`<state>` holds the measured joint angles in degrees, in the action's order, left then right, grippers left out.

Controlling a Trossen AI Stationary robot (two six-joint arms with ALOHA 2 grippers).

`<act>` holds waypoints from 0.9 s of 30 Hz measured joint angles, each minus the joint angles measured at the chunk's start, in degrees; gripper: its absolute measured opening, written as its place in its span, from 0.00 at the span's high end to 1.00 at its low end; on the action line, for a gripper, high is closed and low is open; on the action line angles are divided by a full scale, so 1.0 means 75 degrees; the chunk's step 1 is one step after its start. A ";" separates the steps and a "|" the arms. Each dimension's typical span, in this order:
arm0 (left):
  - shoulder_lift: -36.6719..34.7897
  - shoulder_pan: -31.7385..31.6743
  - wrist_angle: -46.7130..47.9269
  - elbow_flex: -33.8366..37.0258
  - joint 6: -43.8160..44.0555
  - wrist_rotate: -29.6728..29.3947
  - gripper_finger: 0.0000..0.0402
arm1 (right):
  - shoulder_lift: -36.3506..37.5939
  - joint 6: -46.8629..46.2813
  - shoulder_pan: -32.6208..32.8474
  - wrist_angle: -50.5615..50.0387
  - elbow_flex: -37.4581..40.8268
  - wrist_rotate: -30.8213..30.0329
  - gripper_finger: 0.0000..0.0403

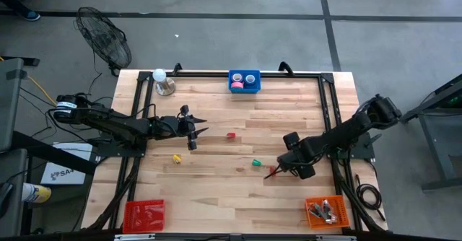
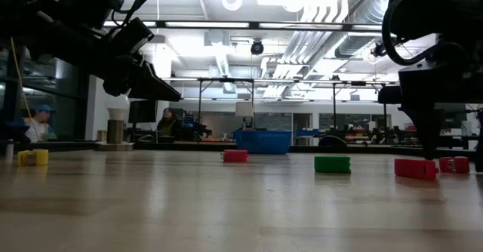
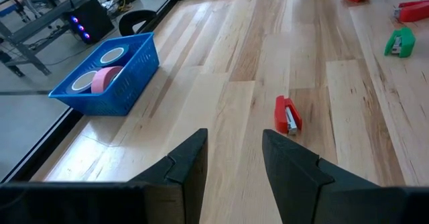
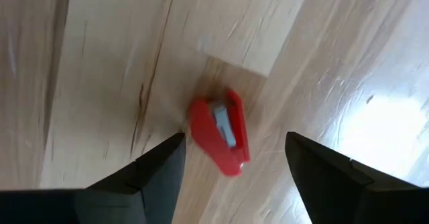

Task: Pick and place Stapler, Stapler remover, tape
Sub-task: Put the bottom right red stapler into the red bin

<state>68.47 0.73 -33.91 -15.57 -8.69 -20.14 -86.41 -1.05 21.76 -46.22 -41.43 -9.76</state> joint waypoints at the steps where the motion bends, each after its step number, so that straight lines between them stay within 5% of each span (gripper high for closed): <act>1: 0.0000 0.0000 0.0000 0.0000 0.0001 0.0000 0.66 | -0.0031 0.0029 0.0000 0.0047 0.0000 -0.0033 0.39; 13: 0.0000 0.0000 0.0032 0.0000 0.0000 0.0000 0.66 | -0.0082 -0.0060 0.0003 0.0039 -0.0006 0.0078 0.40; 27: 0.0000 0.0000 0.0029 0.0000 0.0000 0.0000 0.66 | -0.0091 -0.0564 0.0006 0.0024 0.0000 0.0640 0.73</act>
<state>68.47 0.73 -33.69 -15.57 -8.69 -20.14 -87.09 -5.28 21.80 -46.04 -41.43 -4.96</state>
